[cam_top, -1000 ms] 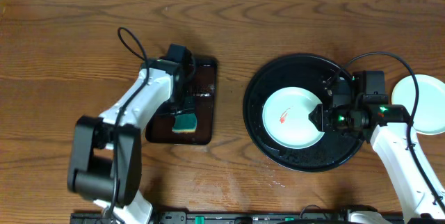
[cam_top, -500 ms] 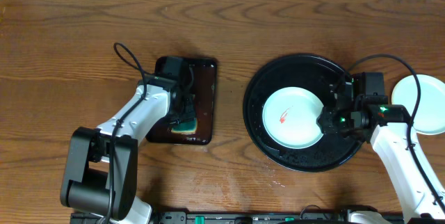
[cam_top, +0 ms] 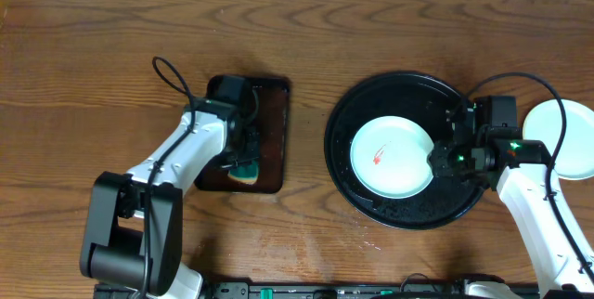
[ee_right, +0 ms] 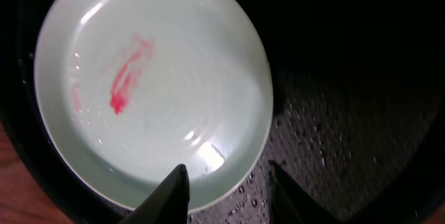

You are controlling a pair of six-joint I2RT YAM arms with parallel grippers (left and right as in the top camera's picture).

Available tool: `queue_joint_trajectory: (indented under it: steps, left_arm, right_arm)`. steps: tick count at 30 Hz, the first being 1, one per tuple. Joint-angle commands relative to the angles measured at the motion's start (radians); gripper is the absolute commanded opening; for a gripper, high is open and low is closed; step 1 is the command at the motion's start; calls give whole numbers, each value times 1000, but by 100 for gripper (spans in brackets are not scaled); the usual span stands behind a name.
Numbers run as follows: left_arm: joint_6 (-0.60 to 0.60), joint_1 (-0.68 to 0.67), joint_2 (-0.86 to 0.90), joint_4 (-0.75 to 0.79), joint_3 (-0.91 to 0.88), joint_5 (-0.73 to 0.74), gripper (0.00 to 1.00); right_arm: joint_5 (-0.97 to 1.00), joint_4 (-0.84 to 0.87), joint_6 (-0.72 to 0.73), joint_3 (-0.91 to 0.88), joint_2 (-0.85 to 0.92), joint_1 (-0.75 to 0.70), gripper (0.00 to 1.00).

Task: Clean dirty plates on tray and stack at the side
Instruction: 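Carry the sponge with the left gripper over the remaining plate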

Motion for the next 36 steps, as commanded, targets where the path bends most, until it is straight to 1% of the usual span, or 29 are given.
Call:
queue_joint_trajectory:
  steps: [1,3,5,8,10,11,13,14,17,19,21,23,30,34,36]
  left_arm:
    - [48,1,-48,-79,133,-21,7]
    - [50,1,-75,-149,216,-21,7]
    - [49,0,-100,-180,266,-19,8]
    - [48,-9,-137,-188,299,11,7]
    - [48,-25,-156,-166,303,47,7]
    - [45,-38,-161,-150,303,68,7]
    - [45,-66,-163,-122,303,107,8]
    - [45,-80,-162,-109,303,120,8]
    - [45,-142,-162,-59,304,130,8]
    - [45,-180,-162,-24,309,130,8]
    - [45,-226,-162,12,326,130,7]
    - [45,-258,-162,35,337,130,7]
    - [45,-368,-131,120,339,130,7]
    - [40,-439,-69,189,339,129,8]
    - [14,-476,-18,232,339,130,7]
  right_arm:
    - [-20,34,-14,-18,-3,-10,35]
    - [-21,58,3,-20,14,-21,35]
    - [-19,82,3,-20,43,-29,36]
    - [-19,115,3,-20,104,-40,37]
    - [0,142,3,-20,163,-44,38]
    - [-2,154,3,-20,194,-47,36]
    - [-13,163,18,-20,237,-53,25]
    - [-13,166,23,-20,250,-54,22]
    - [-13,168,26,-20,285,-55,21]
    - [-29,165,26,-21,303,-54,18]
    - [-112,161,26,-21,313,-53,1]
    - [-128,162,26,-21,313,-53,1]
    - [-58,160,-5,-21,313,-34,1]
    - [52,151,-20,-21,313,8,1]
    - [93,151,-27,-21,313,34,1]
